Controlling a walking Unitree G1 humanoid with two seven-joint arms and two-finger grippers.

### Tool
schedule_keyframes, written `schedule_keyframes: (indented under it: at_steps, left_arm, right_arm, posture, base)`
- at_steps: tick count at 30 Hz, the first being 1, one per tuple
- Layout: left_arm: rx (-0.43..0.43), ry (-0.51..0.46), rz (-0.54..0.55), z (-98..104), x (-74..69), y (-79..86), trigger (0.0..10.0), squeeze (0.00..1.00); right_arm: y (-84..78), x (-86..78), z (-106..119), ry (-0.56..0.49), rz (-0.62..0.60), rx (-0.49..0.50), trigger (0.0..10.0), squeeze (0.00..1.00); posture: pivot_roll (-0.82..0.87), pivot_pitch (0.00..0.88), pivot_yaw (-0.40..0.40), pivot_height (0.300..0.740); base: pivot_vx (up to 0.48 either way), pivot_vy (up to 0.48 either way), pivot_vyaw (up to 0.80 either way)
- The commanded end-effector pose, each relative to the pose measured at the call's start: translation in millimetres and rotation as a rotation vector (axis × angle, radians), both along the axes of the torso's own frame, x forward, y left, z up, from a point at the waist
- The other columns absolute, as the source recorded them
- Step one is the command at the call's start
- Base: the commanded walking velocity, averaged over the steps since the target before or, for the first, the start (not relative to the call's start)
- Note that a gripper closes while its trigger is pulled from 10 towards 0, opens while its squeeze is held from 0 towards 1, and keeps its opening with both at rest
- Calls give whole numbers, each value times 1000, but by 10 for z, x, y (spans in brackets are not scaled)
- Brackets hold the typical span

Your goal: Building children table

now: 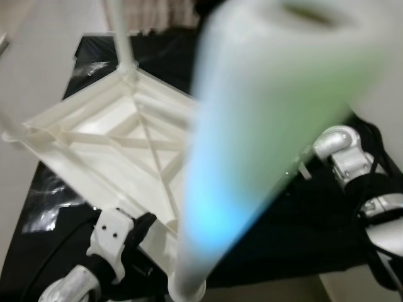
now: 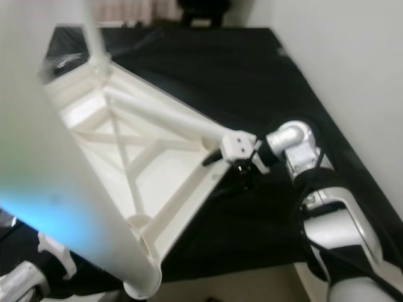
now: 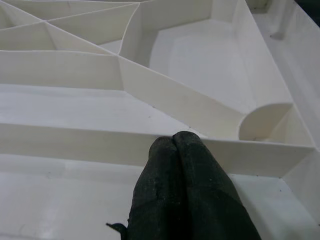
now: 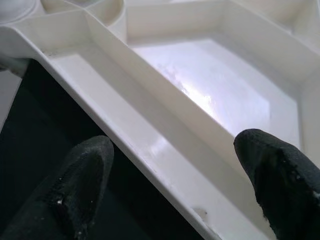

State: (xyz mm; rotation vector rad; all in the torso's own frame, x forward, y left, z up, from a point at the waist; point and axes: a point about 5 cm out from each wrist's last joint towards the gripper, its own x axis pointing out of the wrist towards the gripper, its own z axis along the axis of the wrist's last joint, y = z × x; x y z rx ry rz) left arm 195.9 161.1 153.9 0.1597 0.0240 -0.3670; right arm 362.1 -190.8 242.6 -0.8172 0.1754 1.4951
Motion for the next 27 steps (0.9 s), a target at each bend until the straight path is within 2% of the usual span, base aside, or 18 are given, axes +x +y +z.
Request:
schedule_keyframes:
  at_steps: [1,3,6,7,8,9,11,13,14,15,19,20,23,24,27]
  left_arm:
    - [15,71,40,-139,2,30,10000,0]
    - [26,71,63,-143,21,57,10000,0]
    - [32,74,75,-149,37,73,10000,0]
    - [33,74,76,-152,48,73,10000,0]
    - [34,74,77,-153,55,73,10000,0]
    - [34,74,78,-155,64,66,10000,0]
    - [34,74,78,-155,64,66,10000,0]
    - [36,73,80,-159,78,53,10000,0]
    - [41,71,83,-160,83,53,10000,0]
    - [41,71,83,-160,83,53,10000,0]
    - [49,65,92,-156,94,66,10000,0]
    - [52,63,97,-152,100,75,10000,0]
    - [54,58,102,-144,112,89,10000,0]
    - [54,58,102,-144,112,89,10000,0]
    - [52,53,104,-140,125,83,10000,0]
  right_arm:
    - [-176,15,95,-1,-61,6,10000,0]
    - [-76,-75,85,63,-5,50,10000,0]
    - [-98,-91,101,67,-14,77,10000,0]
    - [-307,2,142,-3,-122,77,10000,0]
    - [-267,0,123,9,-110,87,10000,0]
    - [-278,7,157,-25,-117,135,10000,0]
    - [-278,7,157,-25,-117,135,10000,0]
    - [-154,-76,211,-24,-51,269,10000,0]
    - [-87,-127,209,-25,-27,313,10000,0]
    - [-87,-127,209,-25,-27,313,10000,0]
    - [-89,-75,208,-44,-55,359,10000,0]
    - [-227,28,228,-69,-136,363,10000,0]
    - [-169,64,260,-43,-133,458,10000,0]
    - [-169,64,260,-43,-133,458,10000,0]
    - [-138,48,302,-87,-179,538,10000,0]
  posture:
    - [131,221,-36,740]
    - [130,219,-33,740]
    - [128,216,-30,740]
    - [127,214,-28,740]
    - [127,214,-28,740]
    - [126,211,-25,740]
    - [126,211,-25,740]
    - [124,209,-22,740]
    - [124,207,-21,740]
    - [124,207,-21,740]
    - [127,206,-18,740]
    - [129,203,-19,740]
    - [123,199,-19,740]
    - [123,199,-19,740]
    - [123,199,-19,740]
  base:
    - [0,0,0]
    - [0,0,0]
    - [0,0,0]
    - [0,0,0]
    - [0,0,0]
    - [0,0,0]
    - [0,0,0]
    - [0,0,0]
    - [0,0,0]
    - [0,0,0]
    - [0,0,0]
    - [0,0,0]
    - [0,0,0]
    - [0,0,0]
    - [0,0,0]
